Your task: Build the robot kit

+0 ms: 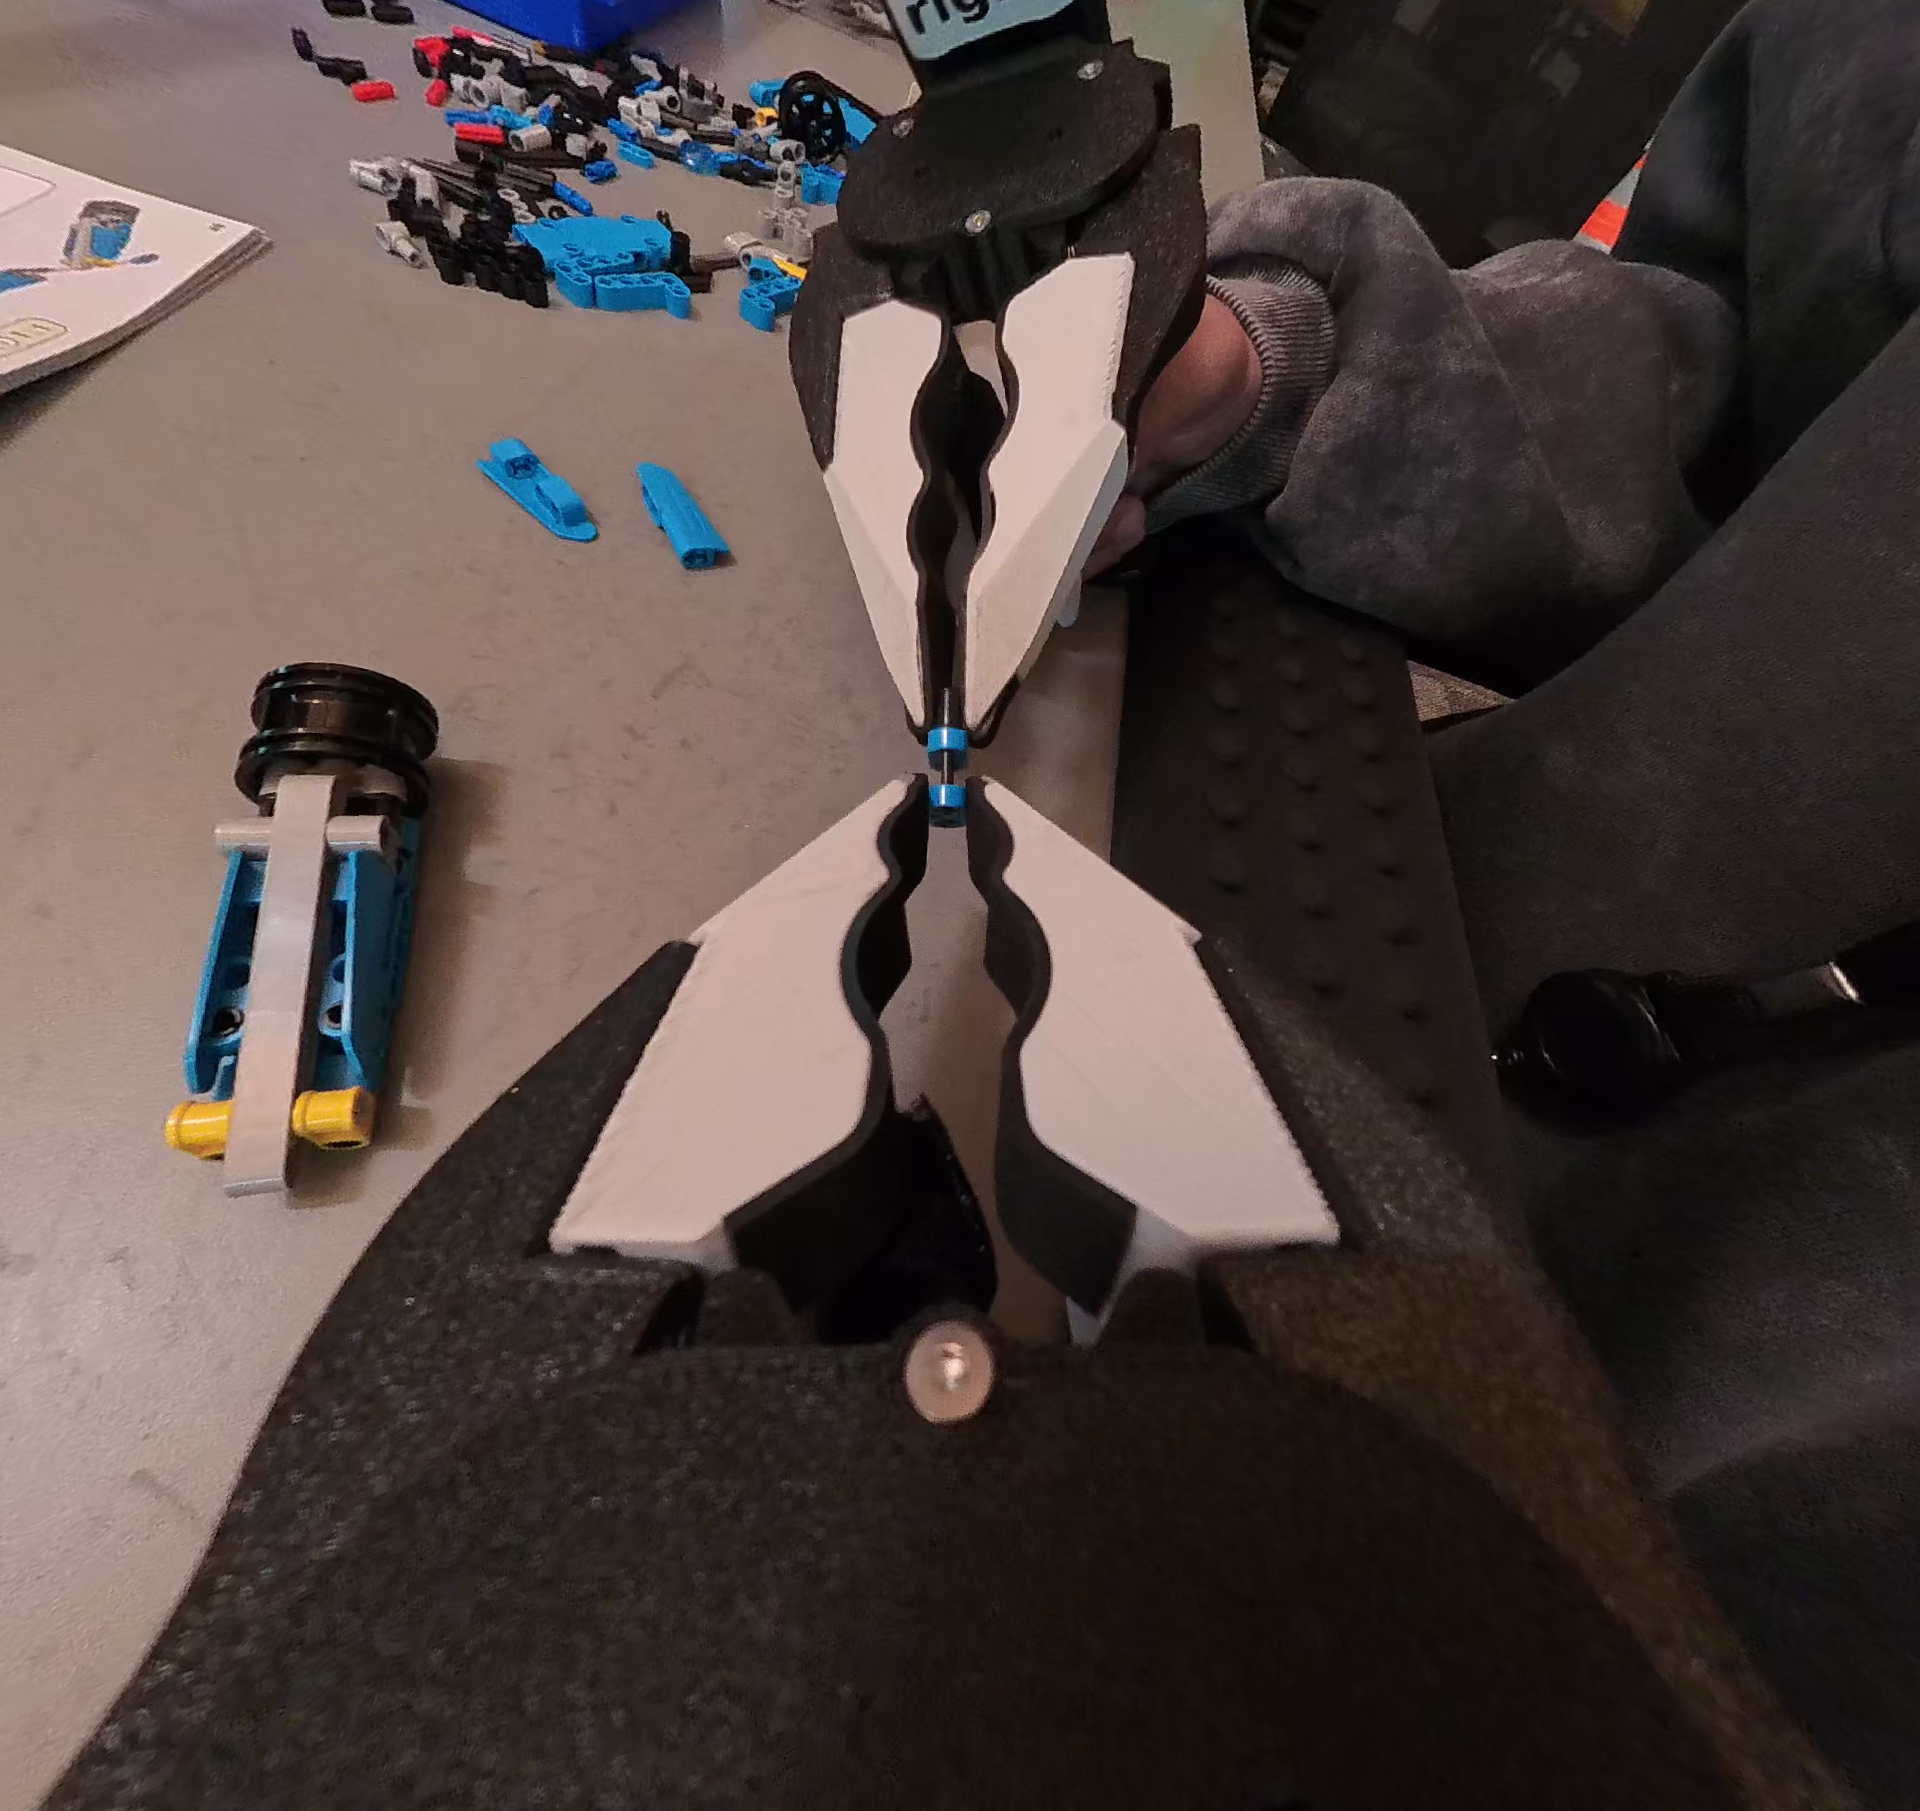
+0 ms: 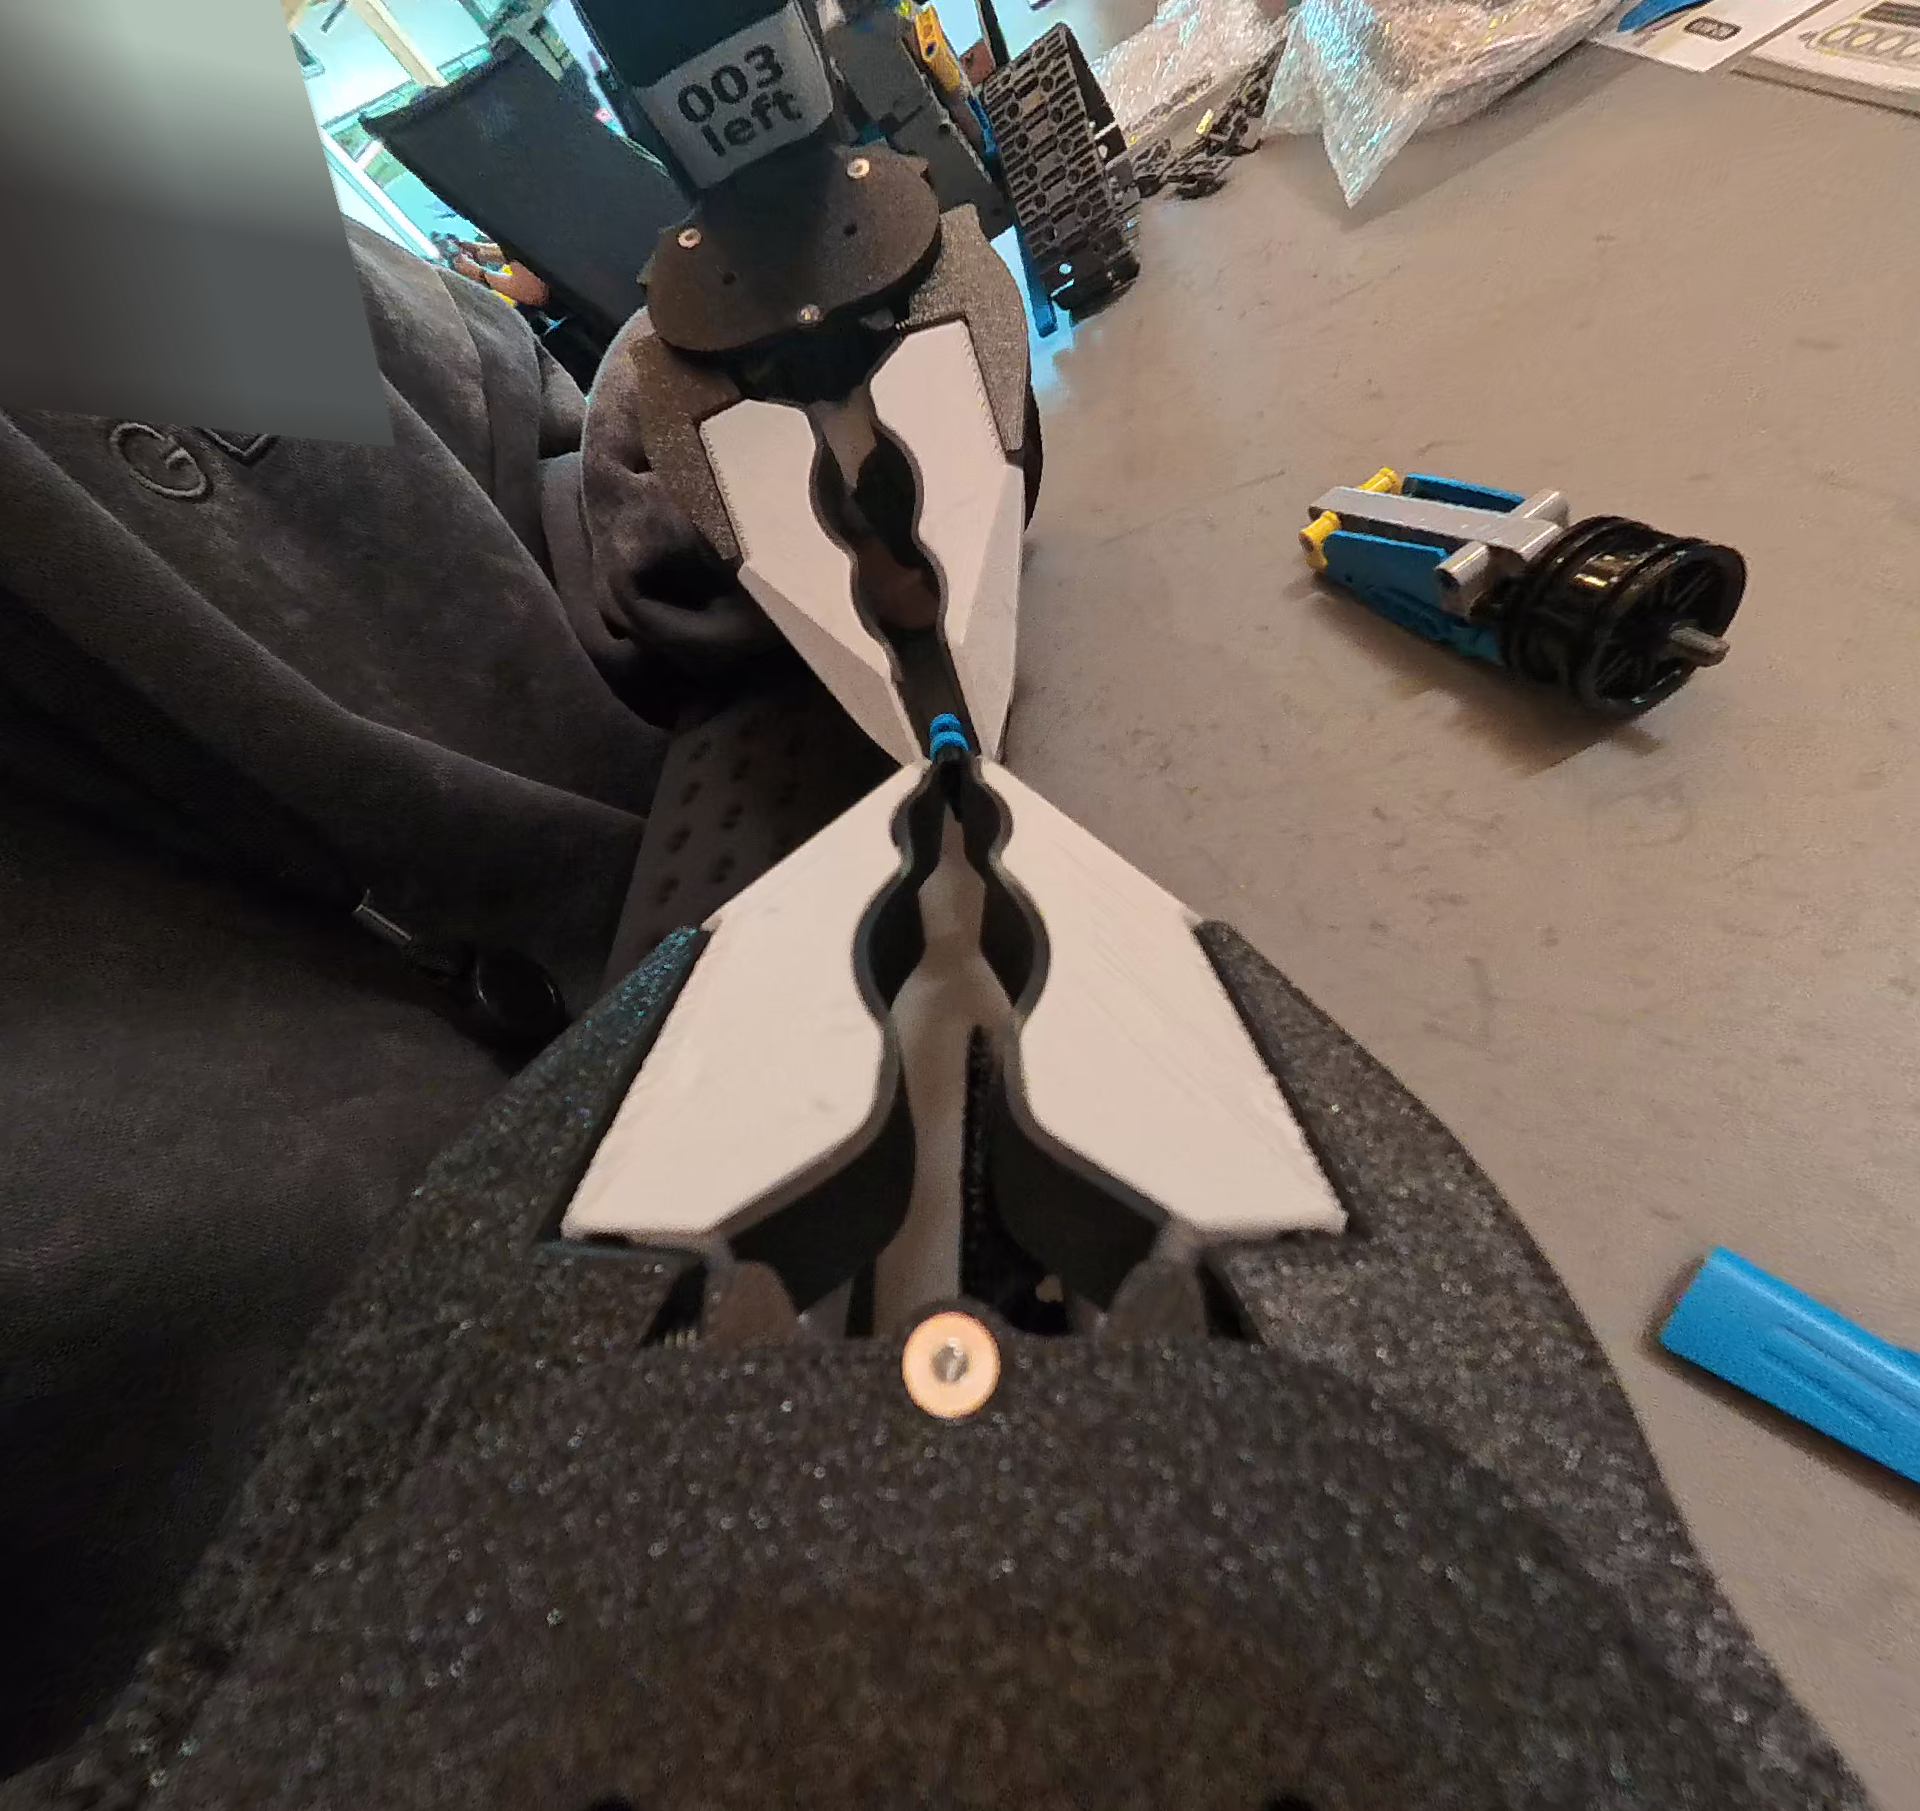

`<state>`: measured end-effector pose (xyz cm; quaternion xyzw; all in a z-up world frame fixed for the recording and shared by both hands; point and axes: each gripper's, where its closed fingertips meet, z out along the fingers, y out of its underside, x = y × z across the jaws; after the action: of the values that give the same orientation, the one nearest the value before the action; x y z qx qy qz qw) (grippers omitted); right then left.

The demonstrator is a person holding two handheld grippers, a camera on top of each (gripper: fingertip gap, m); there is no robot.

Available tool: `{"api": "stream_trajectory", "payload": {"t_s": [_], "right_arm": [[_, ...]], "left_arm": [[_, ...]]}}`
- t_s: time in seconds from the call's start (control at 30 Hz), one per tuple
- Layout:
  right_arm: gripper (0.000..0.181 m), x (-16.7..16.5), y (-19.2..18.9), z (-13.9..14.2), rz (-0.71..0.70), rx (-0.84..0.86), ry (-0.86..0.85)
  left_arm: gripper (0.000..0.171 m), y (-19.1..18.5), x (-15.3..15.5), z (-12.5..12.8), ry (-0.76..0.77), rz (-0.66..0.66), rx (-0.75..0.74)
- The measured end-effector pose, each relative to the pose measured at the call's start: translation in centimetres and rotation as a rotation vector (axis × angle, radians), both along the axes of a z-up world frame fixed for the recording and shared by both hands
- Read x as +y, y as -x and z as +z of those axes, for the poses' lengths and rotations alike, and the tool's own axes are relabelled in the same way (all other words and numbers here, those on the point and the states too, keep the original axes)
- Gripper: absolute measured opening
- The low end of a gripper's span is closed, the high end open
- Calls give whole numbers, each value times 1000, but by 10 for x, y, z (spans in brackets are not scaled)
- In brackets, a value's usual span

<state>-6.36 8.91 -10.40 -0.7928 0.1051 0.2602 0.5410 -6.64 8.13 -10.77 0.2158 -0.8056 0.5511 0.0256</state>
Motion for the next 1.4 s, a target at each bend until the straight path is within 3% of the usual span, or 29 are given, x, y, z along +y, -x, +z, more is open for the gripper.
{"api": "stream_trajectory", "payload": {"t_s": [1.4], "right_arm": [[3, 3, 1, -7, 6, 22, 26]], "left_arm": [[3, -1, -2, -6, -45, 9, -22]]}}
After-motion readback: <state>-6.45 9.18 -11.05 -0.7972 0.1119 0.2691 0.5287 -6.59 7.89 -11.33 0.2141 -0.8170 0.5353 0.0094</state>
